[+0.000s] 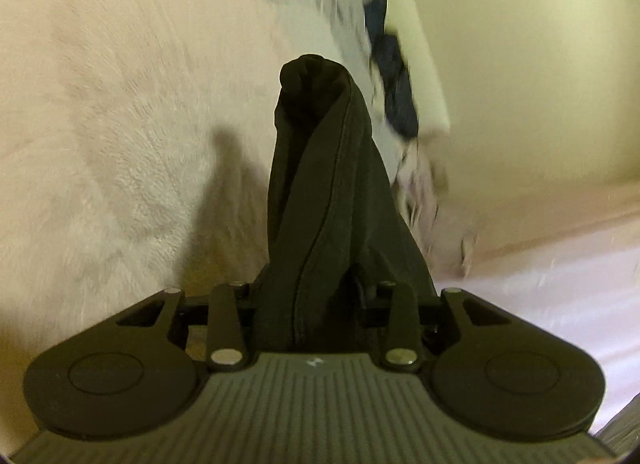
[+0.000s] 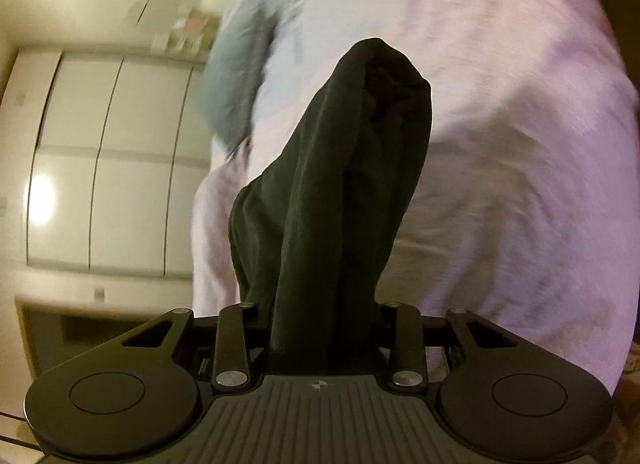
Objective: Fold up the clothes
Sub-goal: 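Lift and carry the folded trousers with both grippers toward the red and navy stack, then lay the trousers on top of the red and navy stack and open both grippers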
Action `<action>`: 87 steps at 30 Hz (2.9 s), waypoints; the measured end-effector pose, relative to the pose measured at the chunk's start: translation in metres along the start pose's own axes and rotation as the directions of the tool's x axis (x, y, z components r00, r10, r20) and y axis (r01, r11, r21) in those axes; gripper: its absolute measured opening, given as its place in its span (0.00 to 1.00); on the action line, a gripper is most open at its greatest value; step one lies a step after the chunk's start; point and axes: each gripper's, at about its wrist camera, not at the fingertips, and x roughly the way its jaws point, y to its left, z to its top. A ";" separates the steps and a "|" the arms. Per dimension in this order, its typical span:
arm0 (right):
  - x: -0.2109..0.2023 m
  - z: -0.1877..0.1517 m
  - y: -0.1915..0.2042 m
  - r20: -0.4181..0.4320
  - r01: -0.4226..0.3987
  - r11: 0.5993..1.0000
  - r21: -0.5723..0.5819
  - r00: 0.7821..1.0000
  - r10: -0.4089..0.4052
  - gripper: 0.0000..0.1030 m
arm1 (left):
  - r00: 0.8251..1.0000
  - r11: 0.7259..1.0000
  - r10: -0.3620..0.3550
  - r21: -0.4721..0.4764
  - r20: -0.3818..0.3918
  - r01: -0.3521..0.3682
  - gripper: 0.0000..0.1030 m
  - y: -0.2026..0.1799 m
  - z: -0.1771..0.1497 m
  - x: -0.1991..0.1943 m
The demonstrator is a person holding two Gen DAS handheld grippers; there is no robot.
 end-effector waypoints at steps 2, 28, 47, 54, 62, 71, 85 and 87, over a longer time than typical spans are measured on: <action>0.007 0.004 0.026 -0.077 -0.027 0.999 -0.039 0.997 0.024 0.34 | 0.996 1.000 0.014 -0.019 0.083 -0.012 0.31 -0.013 -0.012 -0.030; 0.322 -0.398 0.302 -0.854 -0.397 0.892 -0.215 0.520 0.025 0.34 | 0.470 0.876 0.451 -0.478 0.758 -0.070 0.31 0.087 -0.262 -0.595; 0.460 -0.466 0.300 -0.817 -0.340 0.861 -0.379 0.560 -0.138 0.39 | 0.486 0.844 0.485 -0.535 0.727 -0.040 0.32 0.235 -0.220 -0.625; 0.457 -0.468 0.312 -0.773 -0.319 0.813 -0.487 0.591 -0.231 0.53 | 0.466 0.818 0.527 -0.572 0.711 -0.053 0.33 0.220 -0.229 -0.633; 0.383 -0.430 0.339 -0.553 -0.252 0.697 -0.671 0.797 -0.244 0.71 | 0.405 0.817 0.572 -0.539 0.713 -0.206 0.31 0.154 -0.239 -0.643; 0.341 -0.460 0.334 -0.493 -0.299 0.510 -0.807 0.815 -0.304 0.19 | 0.447 0.747 0.661 -0.474 0.603 -0.466 0.22 0.129 -0.221 -0.603; 0.305 -0.490 0.338 -0.484 -0.415 0.266 -0.870 0.819 -0.308 0.19 | 0.381 0.668 0.726 -0.457 0.572 -0.587 0.15 0.105 -0.225 -0.599; 0.294 -0.501 0.337 -0.490 -0.445 0.207 -0.871 0.812 -0.316 0.19 | 0.401 0.674 0.718 -0.427 0.569 -0.603 0.15 0.088 -0.232 -0.593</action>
